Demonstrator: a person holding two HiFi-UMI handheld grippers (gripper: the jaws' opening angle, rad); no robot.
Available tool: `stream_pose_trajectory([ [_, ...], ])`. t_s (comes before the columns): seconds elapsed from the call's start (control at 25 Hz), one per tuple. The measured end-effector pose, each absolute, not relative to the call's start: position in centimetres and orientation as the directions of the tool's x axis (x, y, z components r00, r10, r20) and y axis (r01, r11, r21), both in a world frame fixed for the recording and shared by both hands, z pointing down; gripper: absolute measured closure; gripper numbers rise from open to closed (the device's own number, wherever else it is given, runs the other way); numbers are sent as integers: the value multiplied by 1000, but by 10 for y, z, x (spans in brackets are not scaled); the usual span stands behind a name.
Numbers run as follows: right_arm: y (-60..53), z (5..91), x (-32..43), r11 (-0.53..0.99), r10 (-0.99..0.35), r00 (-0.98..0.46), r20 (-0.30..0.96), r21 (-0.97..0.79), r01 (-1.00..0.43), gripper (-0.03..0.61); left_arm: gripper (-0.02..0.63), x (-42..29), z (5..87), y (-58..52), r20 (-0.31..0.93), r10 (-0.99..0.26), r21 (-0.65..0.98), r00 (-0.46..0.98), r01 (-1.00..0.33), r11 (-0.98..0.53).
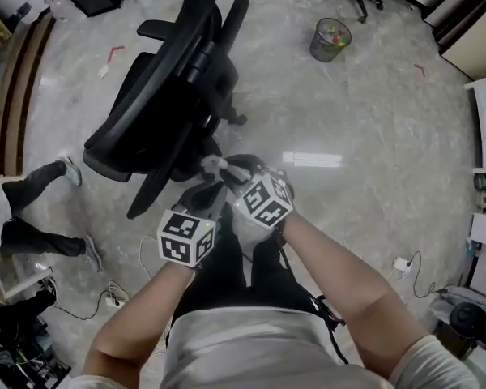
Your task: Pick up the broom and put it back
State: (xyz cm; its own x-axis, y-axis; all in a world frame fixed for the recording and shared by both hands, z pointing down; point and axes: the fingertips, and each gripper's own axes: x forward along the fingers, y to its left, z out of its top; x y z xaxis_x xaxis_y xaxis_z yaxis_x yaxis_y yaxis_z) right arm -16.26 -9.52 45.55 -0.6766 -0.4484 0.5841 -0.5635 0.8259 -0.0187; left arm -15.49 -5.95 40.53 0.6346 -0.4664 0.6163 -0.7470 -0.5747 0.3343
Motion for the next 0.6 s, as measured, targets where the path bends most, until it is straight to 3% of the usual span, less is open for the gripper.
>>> stream_pose_trajectory([
  [0.24, -114, 454, -229, 832, -424, -674, 605, -33, -553, 489, 609, -208, 381, -43, 628, -493, 316, 602, -776, -546],
  [0.6, -115, 435, -235, 812, -429, -685, 589, -80, -578, 462, 609, -239, 355, -36, 599, -581, 299, 551, -827, -477],
])
